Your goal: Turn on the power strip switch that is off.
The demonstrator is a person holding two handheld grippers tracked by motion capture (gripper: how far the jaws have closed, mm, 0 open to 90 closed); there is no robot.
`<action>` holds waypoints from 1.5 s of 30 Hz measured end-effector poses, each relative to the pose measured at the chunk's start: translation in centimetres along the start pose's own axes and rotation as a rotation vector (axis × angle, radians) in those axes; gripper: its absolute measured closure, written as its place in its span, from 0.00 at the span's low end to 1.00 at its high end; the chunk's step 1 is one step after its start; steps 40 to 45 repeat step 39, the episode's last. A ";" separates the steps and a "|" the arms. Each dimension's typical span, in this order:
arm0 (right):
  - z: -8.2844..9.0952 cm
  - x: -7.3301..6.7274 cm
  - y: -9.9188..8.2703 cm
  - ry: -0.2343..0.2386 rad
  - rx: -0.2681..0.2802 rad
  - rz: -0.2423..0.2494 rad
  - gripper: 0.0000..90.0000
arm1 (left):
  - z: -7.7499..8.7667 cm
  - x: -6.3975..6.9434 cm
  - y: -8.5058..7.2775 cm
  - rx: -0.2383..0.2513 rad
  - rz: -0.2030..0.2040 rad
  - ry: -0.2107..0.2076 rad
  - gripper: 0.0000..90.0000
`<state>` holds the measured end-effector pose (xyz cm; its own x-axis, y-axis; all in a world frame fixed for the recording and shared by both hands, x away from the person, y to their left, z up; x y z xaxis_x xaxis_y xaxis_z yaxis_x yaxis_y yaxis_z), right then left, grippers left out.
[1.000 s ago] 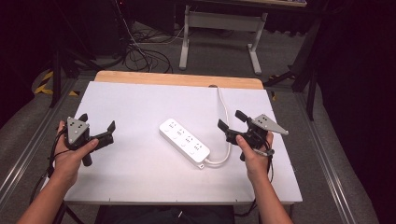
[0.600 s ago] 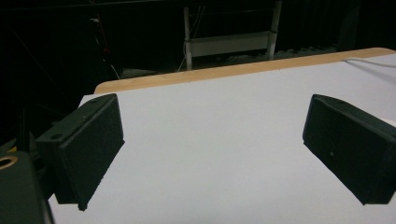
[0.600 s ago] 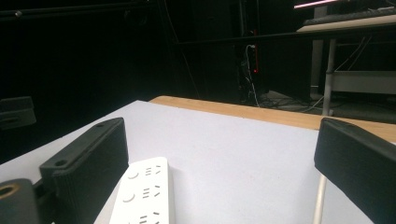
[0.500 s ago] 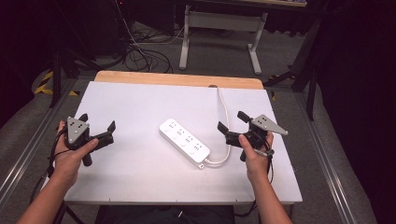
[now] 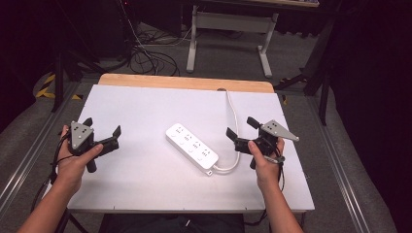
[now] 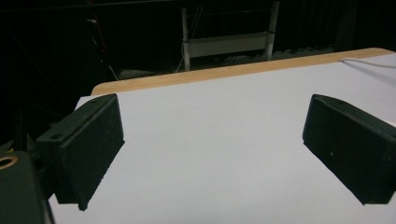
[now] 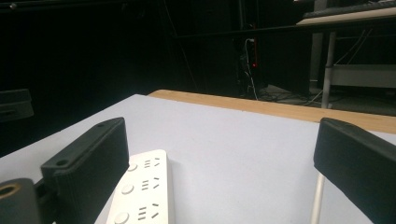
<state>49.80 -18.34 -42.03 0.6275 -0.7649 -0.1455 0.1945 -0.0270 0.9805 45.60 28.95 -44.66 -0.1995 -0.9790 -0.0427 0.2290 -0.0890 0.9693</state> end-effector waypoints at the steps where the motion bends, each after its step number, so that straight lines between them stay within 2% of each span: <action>1: 0.0 0.0 0.0 -0.002 0.000 -0.001 0.04 | 0.0 0.0 0.0 -0.001 0.002 -0.001 0.07; 45: -0.2 -0.1 -0.2 0.012 -0.021 0.004 0.06 | -0.1 0.0 0.0 -0.005 -0.001 0.002 0.07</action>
Point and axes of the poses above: each handheld gripper's, and its own axes: z roughly backward along the jaws, y roughly out of its top, x roughly to its right, the point moved 2 cm from there along -z, roughly forward along the jaws
